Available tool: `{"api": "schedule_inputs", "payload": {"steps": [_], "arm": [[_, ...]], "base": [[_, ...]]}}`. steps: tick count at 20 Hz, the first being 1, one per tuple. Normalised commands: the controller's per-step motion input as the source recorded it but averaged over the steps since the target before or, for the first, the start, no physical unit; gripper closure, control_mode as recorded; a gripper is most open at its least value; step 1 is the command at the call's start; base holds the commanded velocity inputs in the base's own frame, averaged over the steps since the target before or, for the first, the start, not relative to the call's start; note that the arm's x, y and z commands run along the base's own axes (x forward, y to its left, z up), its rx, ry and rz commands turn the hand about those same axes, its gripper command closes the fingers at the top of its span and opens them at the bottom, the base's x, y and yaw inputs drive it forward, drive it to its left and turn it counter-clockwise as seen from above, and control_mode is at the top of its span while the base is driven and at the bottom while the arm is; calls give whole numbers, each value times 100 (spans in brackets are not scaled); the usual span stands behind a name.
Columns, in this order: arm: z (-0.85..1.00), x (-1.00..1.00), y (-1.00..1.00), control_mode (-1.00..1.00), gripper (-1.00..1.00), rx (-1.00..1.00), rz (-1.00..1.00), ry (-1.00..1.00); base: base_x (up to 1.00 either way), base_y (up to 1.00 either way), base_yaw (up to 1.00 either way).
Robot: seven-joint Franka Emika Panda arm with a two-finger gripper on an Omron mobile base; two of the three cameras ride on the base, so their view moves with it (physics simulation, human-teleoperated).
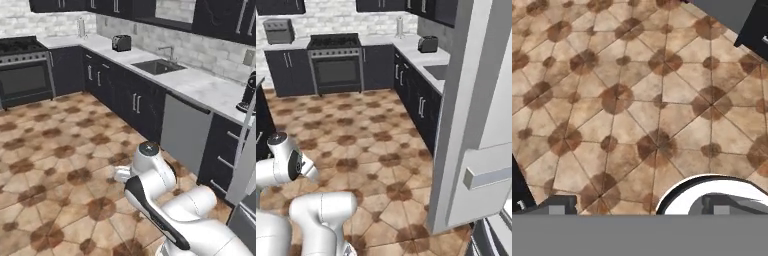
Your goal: Pick the pear and banana from the fridge and place them on the plate next to the blender to make a fruit smoothie.
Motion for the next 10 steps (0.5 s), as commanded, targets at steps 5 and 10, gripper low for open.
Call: {"api": "schedule_inputs", "payload": {"steps": [5, 10], "arm": [[0, 0, 0, 100, -100, 0, 0, 0], [0, 0, 0, 100, -100, 0, 0, 0]], "base": [[0, 1, -69], [12, 0, -67]]}}
